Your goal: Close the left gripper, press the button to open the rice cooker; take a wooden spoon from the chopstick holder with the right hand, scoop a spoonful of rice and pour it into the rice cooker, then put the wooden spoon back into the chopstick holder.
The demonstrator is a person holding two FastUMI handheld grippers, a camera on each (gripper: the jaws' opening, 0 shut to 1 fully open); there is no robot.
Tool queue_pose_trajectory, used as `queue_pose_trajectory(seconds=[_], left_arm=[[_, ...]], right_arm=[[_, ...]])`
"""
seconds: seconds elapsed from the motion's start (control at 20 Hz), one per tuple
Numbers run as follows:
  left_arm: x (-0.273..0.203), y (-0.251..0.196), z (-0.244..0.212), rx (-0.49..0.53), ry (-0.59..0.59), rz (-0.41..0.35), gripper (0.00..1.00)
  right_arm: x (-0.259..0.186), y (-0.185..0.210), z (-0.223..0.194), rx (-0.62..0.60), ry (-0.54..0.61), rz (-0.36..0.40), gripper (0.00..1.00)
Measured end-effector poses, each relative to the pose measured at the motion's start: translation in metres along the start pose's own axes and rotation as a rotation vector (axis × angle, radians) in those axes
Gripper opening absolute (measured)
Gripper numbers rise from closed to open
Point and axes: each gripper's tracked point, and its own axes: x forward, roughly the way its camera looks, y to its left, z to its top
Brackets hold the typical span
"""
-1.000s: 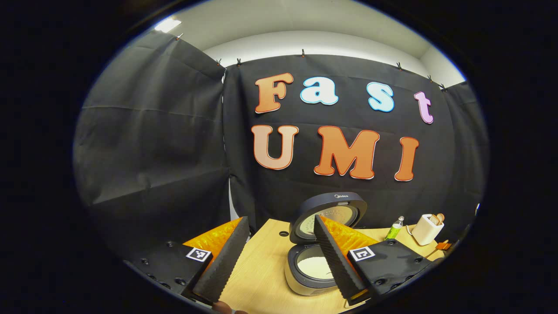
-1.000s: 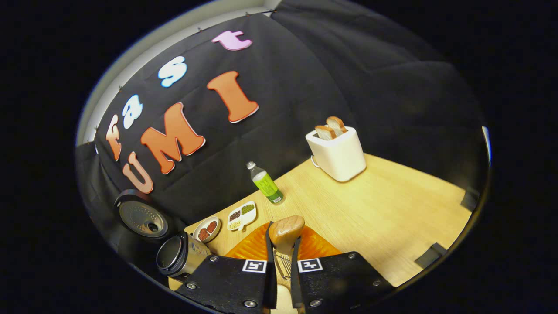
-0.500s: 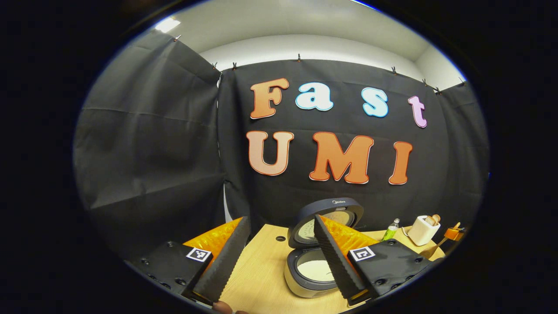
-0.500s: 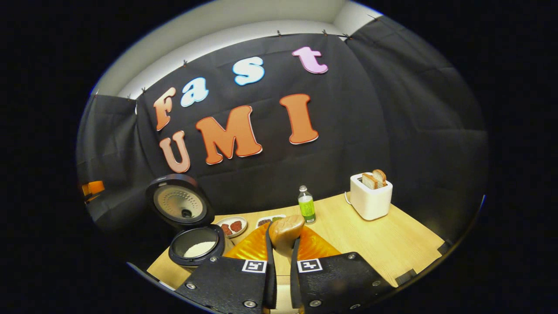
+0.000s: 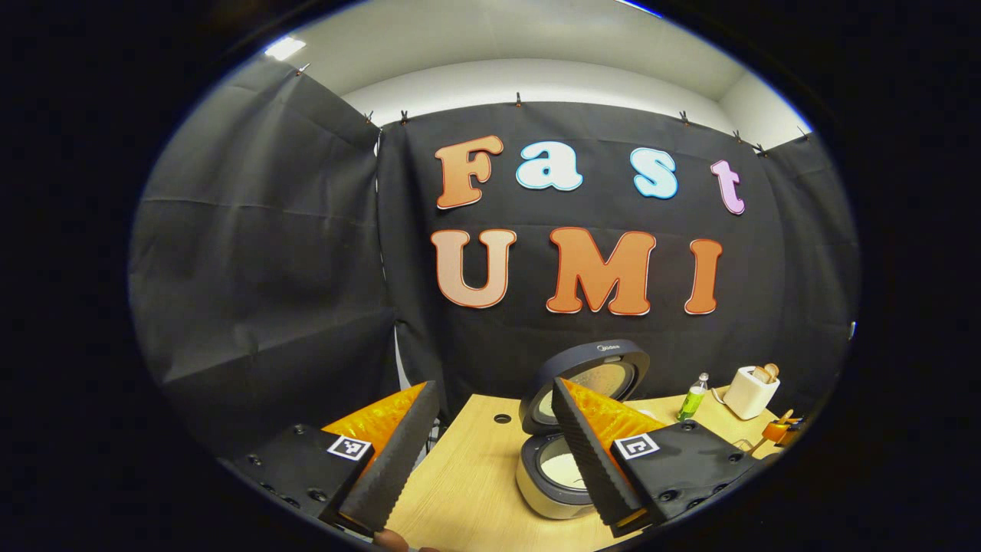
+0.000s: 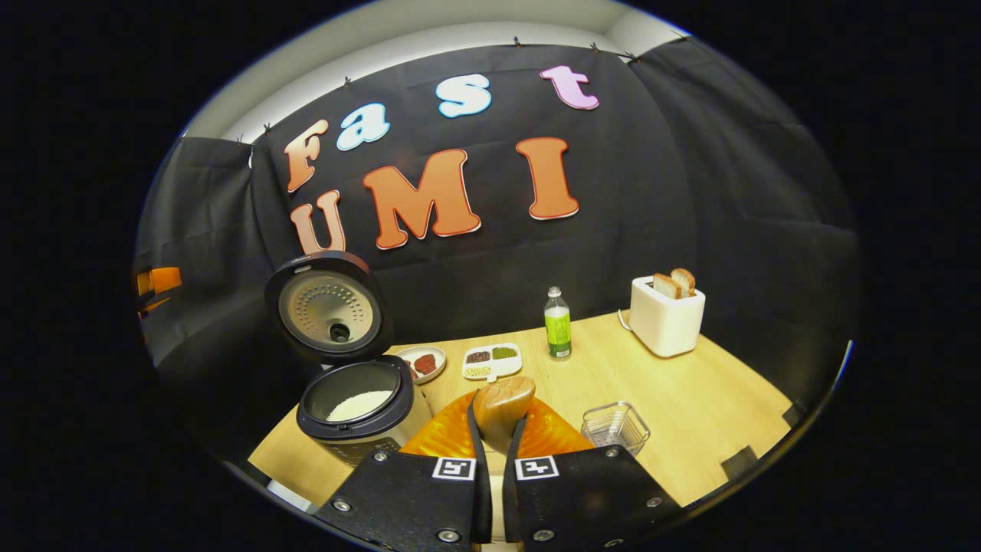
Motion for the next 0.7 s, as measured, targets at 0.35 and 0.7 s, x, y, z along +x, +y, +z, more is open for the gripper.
queue_pose_trajectory(seconds=[0.35,0.7], left_arm=[[0.006,0.008,-0.018,0.023,0.054,0.017,0.99],[0.011,0.001,-0.022,0.02,0.059,0.003,1.0]], right_arm=[[0.03,-0.012,-0.052,-0.084,0.041,-0.04,0.05],[0.02,0.002,-0.09,-0.194,0.091,-0.026,0.05]])
